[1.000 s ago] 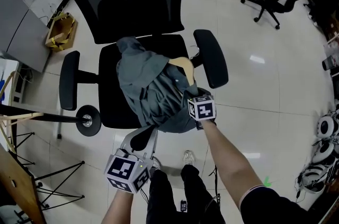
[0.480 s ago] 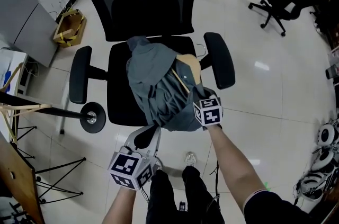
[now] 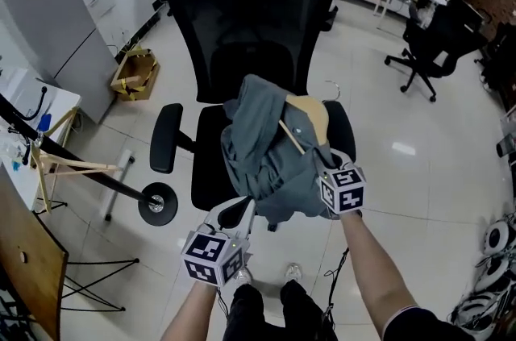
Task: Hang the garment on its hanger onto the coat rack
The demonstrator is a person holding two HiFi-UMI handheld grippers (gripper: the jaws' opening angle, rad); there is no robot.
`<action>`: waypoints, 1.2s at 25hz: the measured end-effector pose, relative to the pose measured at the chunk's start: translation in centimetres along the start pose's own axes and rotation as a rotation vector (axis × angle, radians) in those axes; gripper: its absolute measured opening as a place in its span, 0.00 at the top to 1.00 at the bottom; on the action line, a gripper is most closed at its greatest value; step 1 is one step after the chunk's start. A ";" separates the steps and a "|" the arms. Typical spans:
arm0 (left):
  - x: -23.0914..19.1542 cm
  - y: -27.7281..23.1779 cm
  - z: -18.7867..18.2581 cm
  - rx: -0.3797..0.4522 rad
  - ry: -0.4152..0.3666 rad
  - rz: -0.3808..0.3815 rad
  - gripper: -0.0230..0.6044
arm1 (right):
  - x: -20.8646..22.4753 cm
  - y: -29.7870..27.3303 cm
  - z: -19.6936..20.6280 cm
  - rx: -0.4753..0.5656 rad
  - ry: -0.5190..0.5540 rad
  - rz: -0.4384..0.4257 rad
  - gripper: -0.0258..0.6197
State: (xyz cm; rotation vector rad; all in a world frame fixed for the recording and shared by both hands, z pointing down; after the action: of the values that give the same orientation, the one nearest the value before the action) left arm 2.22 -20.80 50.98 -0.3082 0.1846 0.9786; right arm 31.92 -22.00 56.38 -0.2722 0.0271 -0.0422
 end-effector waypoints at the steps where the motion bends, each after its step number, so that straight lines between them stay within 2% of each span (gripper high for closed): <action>1: 0.1 0.3 -0.8 0.017 -0.011 -0.001 0.96 | 0.2 0.6 -1.6 0.020 0.014 -0.005 0.91; 7: 0.6 2.0 -5.2 0.099 -0.079 -0.024 0.96 | 1.0 5.0 -10.7 0.104 0.118 -0.076 0.91; 16: 2.8 4.4 -14.3 0.261 -0.217 -0.051 0.96 | 1.8 11.1 -23.2 0.288 0.239 -0.178 0.91; 22: 4.4 8.0 -18.4 0.363 -0.320 -0.136 0.96 | 0.3 14.2 -28.1 0.382 0.298 -0.345 0.91; 30: 5.2 15.1 -20.7 0.445 -0.372 -0.339 0.96 | -5.3 14.4 -30.4 0.417 0.354 -0.647 0.91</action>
State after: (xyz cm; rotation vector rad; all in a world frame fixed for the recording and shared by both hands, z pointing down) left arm -7.84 -15.86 27.36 0.2468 0.0053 0.6212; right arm 26.21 -16.08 23.31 0.1560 0.2785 -0.7315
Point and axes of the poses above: the fingertips, and each gripper's own axes: y backward along the fingers, x to its right, z out of its underside, the point moved 10 cm from there along y, backward along the fingers, and after that the axes turned 11 degrees about x, right-handed, at the moved point
